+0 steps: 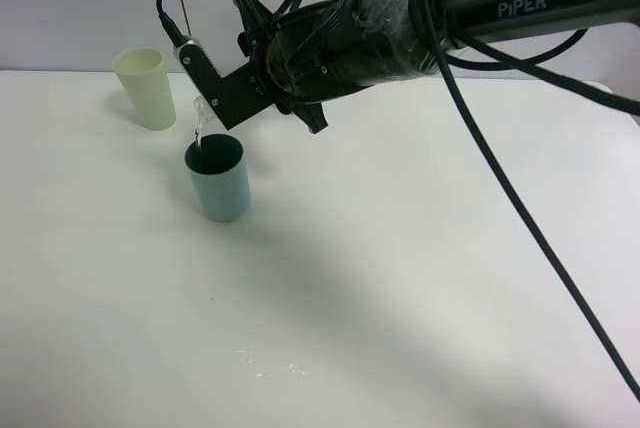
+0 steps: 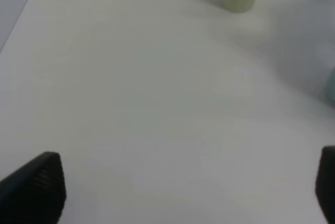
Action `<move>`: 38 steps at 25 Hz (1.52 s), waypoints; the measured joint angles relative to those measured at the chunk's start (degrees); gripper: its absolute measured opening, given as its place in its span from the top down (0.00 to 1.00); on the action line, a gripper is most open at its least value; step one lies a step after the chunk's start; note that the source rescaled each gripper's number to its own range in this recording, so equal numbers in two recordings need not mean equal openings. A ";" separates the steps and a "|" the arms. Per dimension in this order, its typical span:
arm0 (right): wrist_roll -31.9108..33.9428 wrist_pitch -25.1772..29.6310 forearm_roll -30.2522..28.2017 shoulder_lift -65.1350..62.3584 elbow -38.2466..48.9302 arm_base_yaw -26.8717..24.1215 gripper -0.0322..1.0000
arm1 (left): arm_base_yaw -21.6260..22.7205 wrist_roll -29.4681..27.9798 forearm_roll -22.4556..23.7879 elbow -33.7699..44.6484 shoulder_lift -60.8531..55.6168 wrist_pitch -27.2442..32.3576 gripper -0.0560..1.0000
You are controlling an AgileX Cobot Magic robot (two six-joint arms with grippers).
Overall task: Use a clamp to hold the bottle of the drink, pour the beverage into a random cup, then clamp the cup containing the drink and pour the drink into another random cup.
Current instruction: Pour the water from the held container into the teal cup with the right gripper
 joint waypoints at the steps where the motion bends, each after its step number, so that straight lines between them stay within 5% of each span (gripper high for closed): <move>1: 0.00 0.00 0.00 0.00 0.00 0.00 0.97 | 0.00 0.00 0.00 0.00 0.00 0.00 0.10; 38: -6.27 0.81 -0.09 0.00 0.00 0.00 0.97 | 0.00 0.00 0.00 0.00 0.00 0.00 0.10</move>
